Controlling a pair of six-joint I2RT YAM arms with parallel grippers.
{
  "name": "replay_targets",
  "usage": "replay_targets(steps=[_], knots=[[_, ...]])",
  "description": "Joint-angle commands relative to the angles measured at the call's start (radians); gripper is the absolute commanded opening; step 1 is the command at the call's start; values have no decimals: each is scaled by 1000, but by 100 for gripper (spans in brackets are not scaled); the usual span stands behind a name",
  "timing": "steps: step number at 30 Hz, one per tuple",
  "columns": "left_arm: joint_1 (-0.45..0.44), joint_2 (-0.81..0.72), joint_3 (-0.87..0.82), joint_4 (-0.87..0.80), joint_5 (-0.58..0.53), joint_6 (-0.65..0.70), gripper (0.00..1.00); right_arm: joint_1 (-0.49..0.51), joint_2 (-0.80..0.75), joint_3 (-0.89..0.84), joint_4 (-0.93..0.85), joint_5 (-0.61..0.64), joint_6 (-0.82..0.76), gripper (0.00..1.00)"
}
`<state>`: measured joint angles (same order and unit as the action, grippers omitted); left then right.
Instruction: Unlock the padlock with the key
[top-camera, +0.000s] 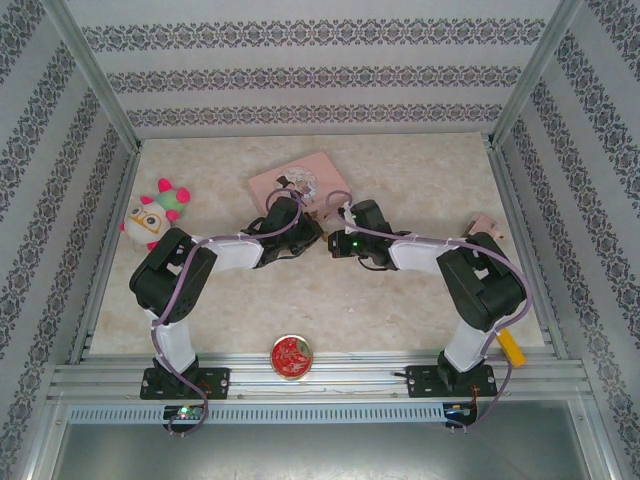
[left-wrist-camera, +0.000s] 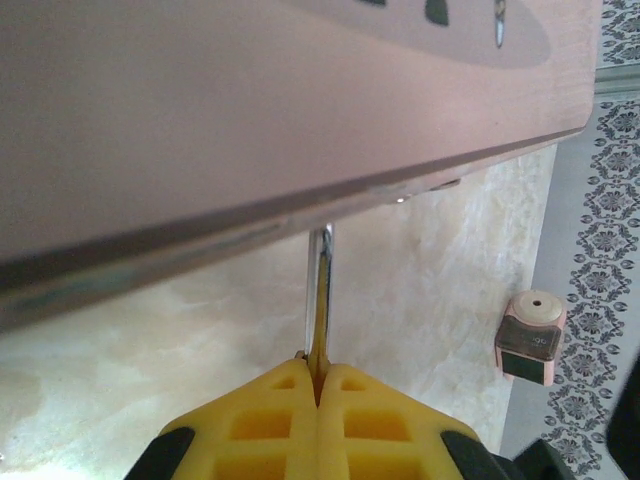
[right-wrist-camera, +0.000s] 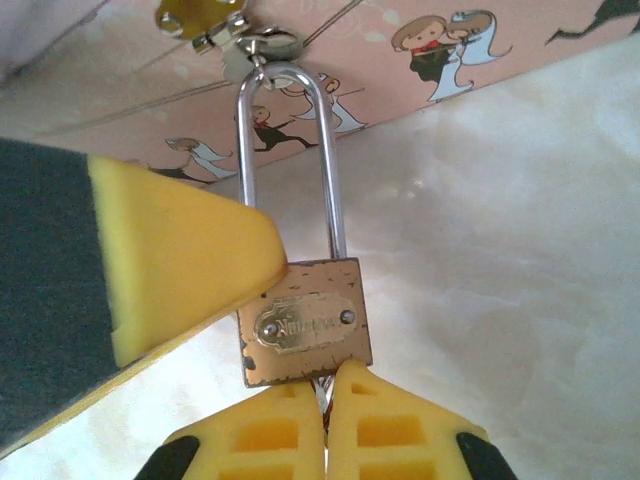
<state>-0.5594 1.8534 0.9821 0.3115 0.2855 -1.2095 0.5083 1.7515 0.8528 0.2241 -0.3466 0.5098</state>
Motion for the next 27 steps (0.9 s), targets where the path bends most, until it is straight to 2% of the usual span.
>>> replay_targets(steps=[1, 8, 19, 22, 25, 27], knots=[[-17, 2, 3, 34, 115, -28, 0, -56, 54, -9, 283, -153, 140, 0], [-17, 0, 1, 31, 114, -27, 0, -103, 122, -11, 482, -319, 263, 0], [-9, -9, -21, 56, 113, -40, 1, -124, 130, -15, 508, -367, 319, 0], [-7, -6, -39, 100, 126, -56, 29, -125, 140, -7, 508, -365, 382, 0], [-6, 0, -52, 116, 139, -75, 46, -126, 141, -8, 492, -343, 430, 0], [-6, -2, -58, 123, 140, -77, 52, -126, 147, -5, 492, -338, 452, 0]])
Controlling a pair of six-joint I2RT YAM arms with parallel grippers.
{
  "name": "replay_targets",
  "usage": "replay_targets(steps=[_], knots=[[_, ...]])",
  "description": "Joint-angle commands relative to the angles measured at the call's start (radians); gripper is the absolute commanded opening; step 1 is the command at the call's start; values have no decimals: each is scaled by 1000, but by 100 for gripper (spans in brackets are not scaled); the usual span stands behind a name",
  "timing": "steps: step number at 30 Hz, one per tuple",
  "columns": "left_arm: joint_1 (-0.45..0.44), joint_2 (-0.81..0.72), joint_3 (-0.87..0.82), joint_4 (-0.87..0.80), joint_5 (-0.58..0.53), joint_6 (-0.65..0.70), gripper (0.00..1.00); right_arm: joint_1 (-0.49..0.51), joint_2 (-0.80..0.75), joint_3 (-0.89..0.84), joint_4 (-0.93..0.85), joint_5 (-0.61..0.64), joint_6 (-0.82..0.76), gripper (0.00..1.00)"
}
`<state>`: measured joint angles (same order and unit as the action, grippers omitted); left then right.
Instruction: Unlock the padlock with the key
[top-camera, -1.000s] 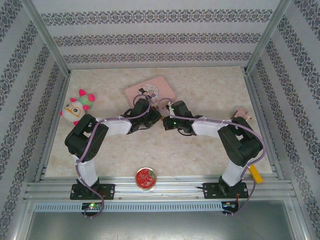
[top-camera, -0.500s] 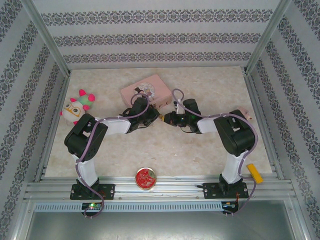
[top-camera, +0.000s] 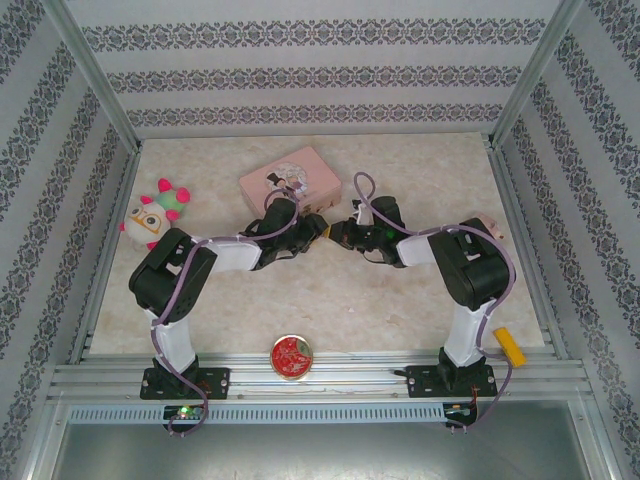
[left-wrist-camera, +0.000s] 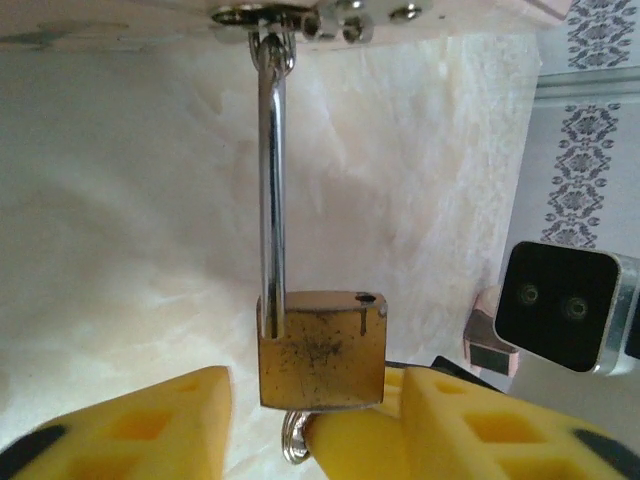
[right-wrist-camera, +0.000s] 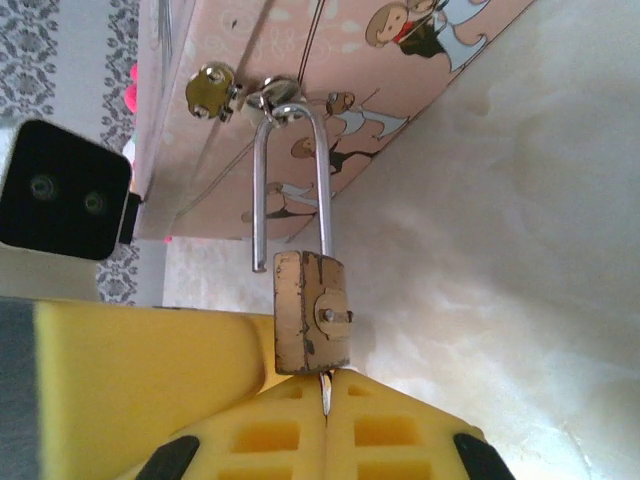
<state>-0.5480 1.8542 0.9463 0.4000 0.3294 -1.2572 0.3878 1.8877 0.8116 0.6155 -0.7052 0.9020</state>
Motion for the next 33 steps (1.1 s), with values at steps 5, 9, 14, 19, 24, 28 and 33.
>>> replay_targets(steps=[5, 9, 14, 19, 24, 28, 33], knots=[[-16, -36, -31, 38, 80, -19, 64, -4, 21, 47, 104, 28, 81, 0], [-12, -84, -39, 7, 53, 20, 88, 6, 10, 47, 78, 55, 59, 4], [-10, -167, -40, -57, -12, 92, 99, 38, -11, 65, -22, 104, -17, 19], [-9, -246, -43, -114, -86, 169, 99, 65, -38, 76, -131, 167, -93, 24], [5, -314, -68, -153, -157, 210, 99, 77, -74, 78, -208, 219, -147, 28], [24, -360, -92, -175, -199, 233, 99, 91, -103, 86, -276, 257, -203, 32], [59, -398, -110, -190, -223, 259, 99, 131, -115, 155, -436, 356, -311, 38]])
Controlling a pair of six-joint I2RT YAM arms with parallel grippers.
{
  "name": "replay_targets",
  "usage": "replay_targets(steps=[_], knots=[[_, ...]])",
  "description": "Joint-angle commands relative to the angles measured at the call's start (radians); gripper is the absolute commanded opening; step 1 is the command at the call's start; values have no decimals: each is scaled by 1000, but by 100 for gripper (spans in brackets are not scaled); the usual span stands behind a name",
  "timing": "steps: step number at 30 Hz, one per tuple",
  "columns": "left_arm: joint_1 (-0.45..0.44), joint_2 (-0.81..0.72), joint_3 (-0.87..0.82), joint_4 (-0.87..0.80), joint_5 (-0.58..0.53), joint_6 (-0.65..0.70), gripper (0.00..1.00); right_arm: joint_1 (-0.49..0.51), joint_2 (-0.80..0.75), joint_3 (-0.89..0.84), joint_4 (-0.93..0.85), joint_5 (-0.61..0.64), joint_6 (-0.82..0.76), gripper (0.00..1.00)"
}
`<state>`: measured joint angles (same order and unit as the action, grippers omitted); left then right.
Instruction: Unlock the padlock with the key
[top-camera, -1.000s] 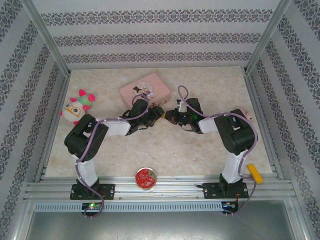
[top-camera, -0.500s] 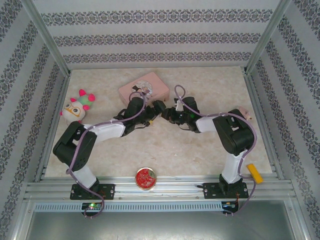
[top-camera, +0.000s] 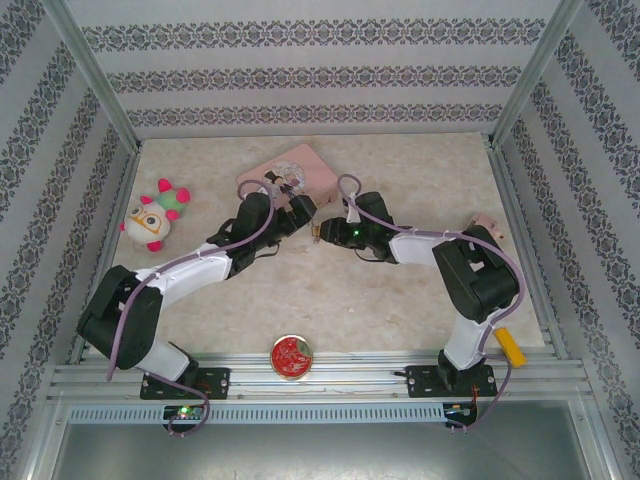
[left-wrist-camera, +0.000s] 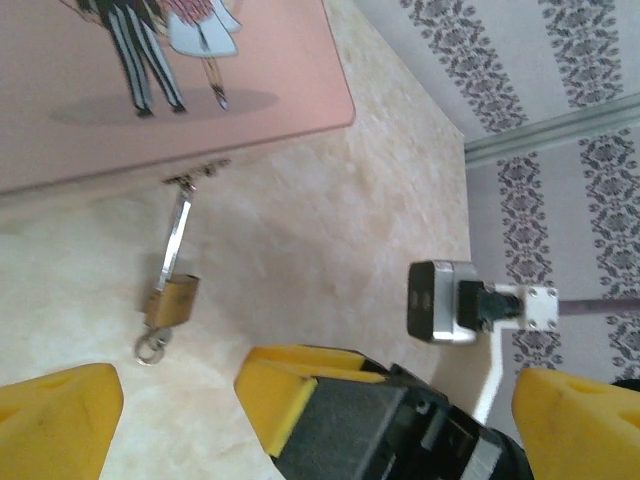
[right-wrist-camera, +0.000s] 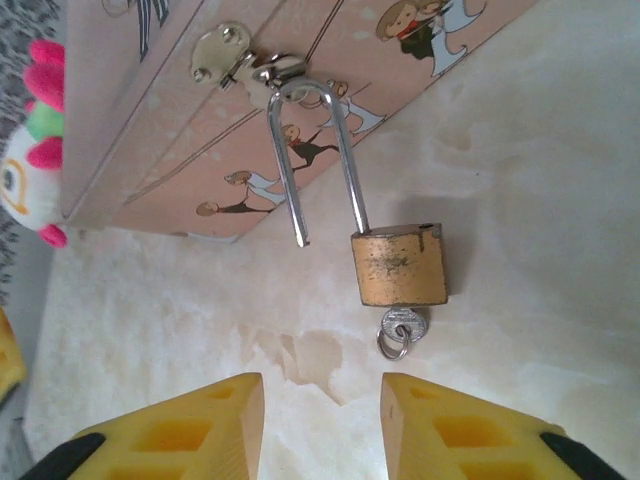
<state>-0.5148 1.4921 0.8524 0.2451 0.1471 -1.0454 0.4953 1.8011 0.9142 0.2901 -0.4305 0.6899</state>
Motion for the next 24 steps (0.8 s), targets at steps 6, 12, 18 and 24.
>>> replay_targets(steps=[6, 12, 18, 24], knots=[[82, -32, 14, -108, -37, 109, 99, 45, 19, 163, -267, 187, -199, 49], [127, 13, 94, -251, -73, 194, 99, 69, 96, 287, -407, 295, -317, 55], [147, 34, 111, -278, -93, 220, 99, 98, 164, 379, -488, 338, -396, 58], [156, 57, 102, -252, -63, 202, 99, 114, 221, 437, -521, 346, -427, 58]])
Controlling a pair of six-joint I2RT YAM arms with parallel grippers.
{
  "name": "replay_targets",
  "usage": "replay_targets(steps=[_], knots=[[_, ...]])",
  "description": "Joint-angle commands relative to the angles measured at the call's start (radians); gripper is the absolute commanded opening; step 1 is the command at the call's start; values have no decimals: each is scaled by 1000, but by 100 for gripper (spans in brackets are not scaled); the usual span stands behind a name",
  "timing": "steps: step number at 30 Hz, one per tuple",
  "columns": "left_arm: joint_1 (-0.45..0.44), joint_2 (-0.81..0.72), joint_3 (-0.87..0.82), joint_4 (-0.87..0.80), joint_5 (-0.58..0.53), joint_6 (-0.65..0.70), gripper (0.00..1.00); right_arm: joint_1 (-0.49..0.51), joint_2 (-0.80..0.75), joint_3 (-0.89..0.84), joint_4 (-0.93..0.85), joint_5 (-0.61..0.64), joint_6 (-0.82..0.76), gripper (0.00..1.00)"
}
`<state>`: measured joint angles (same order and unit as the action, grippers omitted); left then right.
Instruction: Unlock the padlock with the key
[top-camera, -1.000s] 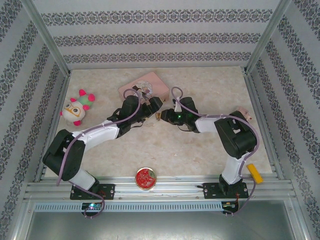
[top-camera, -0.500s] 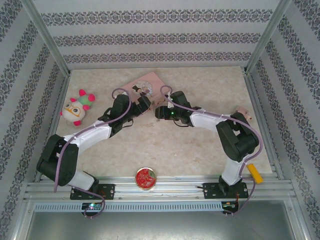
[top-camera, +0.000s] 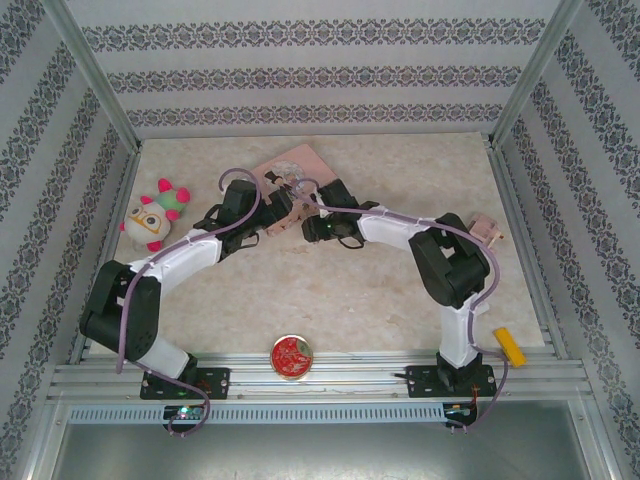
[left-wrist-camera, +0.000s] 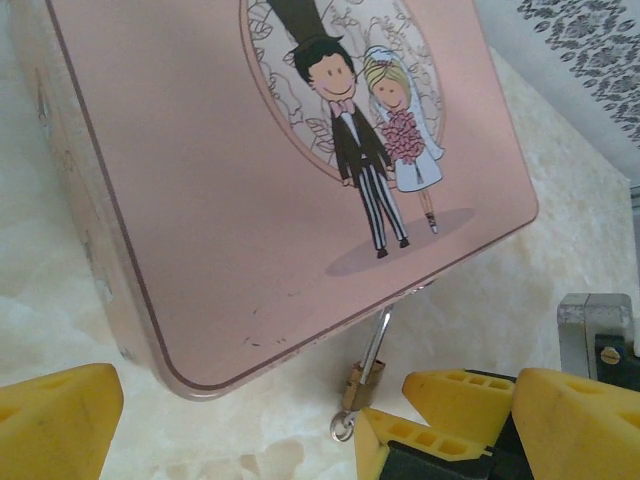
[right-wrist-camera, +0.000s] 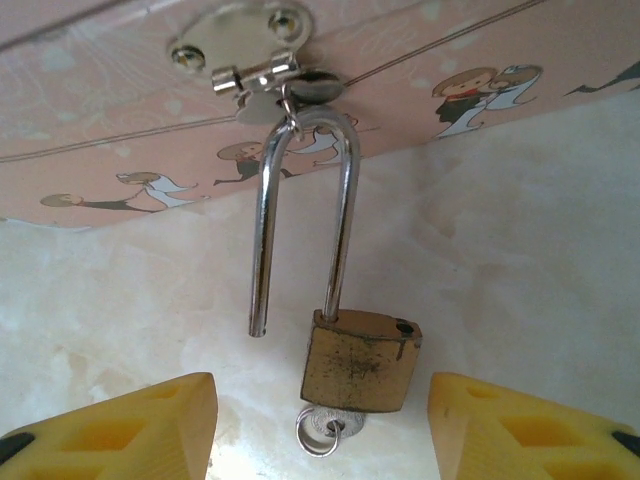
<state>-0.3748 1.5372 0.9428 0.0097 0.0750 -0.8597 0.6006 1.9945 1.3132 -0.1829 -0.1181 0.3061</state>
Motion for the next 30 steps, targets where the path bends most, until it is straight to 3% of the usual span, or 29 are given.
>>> replay_targets(steps=[1, 14, 24, 30], knots=[[18, 16, 8, -12, 17, 12, 99, 8, 35, 45, -51, 35, -44, 58], [24, 42, -9, 40, 68, -27, 99, 13, 127, 107, -86, 67, -67, 54], [24, 28, -18, 50, 78, -24, 99, 17, 105, 45, -53, 52, -27, 8], [25, 14, -23, 50, 74, -9, 99, 18, 26, -63, -4, 48, 28, 0]])
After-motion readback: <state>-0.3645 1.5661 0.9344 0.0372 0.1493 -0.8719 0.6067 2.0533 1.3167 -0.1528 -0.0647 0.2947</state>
